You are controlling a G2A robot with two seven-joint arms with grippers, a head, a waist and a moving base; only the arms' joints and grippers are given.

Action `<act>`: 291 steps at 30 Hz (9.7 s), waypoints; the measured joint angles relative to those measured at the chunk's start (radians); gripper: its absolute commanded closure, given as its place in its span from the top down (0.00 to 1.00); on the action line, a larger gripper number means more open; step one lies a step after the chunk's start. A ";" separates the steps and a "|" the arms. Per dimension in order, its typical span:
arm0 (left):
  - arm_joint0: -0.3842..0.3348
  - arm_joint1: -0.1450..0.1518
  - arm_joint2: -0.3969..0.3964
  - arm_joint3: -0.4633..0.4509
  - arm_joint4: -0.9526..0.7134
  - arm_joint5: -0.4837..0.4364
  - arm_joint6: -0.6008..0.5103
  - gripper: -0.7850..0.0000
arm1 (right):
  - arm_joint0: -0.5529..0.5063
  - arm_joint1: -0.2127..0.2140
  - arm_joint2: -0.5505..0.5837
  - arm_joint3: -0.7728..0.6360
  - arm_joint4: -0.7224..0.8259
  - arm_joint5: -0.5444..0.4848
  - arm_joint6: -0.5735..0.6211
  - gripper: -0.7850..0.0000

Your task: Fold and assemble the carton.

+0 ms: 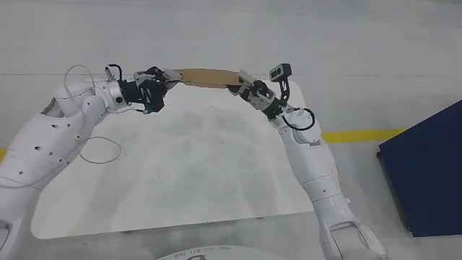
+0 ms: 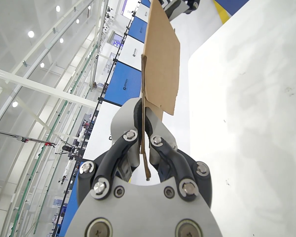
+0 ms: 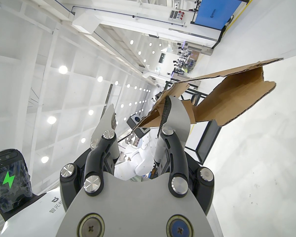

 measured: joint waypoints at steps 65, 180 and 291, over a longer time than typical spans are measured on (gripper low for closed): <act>0.094 -0.061 -0.009 -0.022 -0.563 -0.387 -0.166 1.00 | 0.080 -0.006 0.048 0.165 0.487 0.215 0.246 0.00; 0.021 -0.127 -0.030 0.097 -0.881 -0.586 -0.382 0.00 | 0.119 0.015 0.042 0.209 0.548 0.488 0.320 1.00; 0.068 -0.176 -0.113 -0.029 -2.948 0.422 -1.891 0.00 | 0.246 -0.067 -0.072 0.276 0.623 0.396 -0.098 1.00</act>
